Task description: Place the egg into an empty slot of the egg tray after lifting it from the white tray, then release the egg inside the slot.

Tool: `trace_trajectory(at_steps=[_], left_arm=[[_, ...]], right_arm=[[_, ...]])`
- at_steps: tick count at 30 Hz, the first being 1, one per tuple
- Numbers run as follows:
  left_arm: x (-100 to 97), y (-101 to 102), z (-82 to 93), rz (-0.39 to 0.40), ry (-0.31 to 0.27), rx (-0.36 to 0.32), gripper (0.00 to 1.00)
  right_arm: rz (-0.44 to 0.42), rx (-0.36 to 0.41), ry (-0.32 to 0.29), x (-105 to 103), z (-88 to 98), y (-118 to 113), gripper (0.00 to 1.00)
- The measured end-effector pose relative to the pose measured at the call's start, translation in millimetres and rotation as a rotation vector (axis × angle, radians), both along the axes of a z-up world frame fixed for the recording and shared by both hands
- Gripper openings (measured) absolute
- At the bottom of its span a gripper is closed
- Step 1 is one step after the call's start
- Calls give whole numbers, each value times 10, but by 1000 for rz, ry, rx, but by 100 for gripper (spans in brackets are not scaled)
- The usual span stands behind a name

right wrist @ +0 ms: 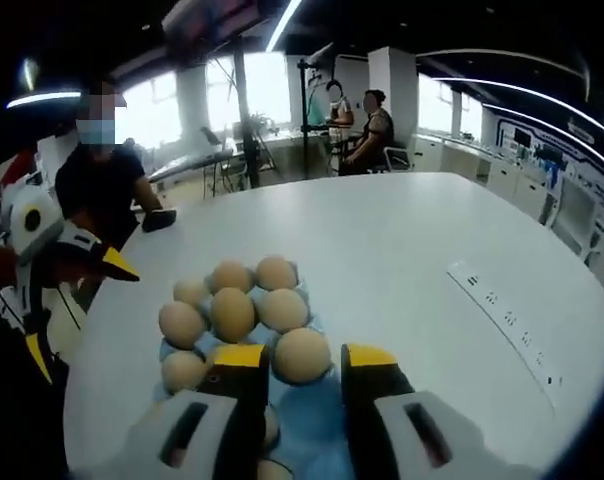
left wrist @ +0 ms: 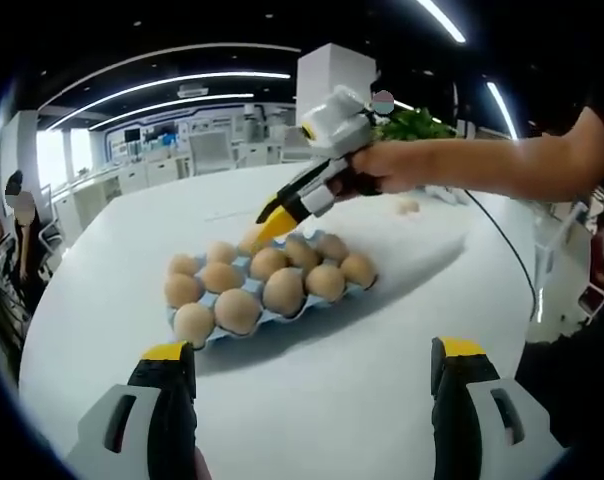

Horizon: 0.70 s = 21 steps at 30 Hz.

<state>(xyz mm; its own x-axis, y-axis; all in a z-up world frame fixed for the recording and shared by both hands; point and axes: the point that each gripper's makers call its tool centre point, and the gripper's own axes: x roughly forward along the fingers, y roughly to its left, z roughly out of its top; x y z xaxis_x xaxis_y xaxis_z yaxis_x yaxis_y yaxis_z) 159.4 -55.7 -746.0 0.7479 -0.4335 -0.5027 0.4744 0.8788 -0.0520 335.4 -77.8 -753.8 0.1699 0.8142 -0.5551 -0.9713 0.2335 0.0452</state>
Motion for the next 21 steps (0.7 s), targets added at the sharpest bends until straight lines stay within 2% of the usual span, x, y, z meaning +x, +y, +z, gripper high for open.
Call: trace_trajectory(at_steps=[8,21], left_arm=[[6,-60,37,-13,-8,6,100],[35,-154,65,-28,-16,4,100]], right_arm=[[-77,77,6,25,161,-187,30],[-133,33,-48,100,148,-652,29]])
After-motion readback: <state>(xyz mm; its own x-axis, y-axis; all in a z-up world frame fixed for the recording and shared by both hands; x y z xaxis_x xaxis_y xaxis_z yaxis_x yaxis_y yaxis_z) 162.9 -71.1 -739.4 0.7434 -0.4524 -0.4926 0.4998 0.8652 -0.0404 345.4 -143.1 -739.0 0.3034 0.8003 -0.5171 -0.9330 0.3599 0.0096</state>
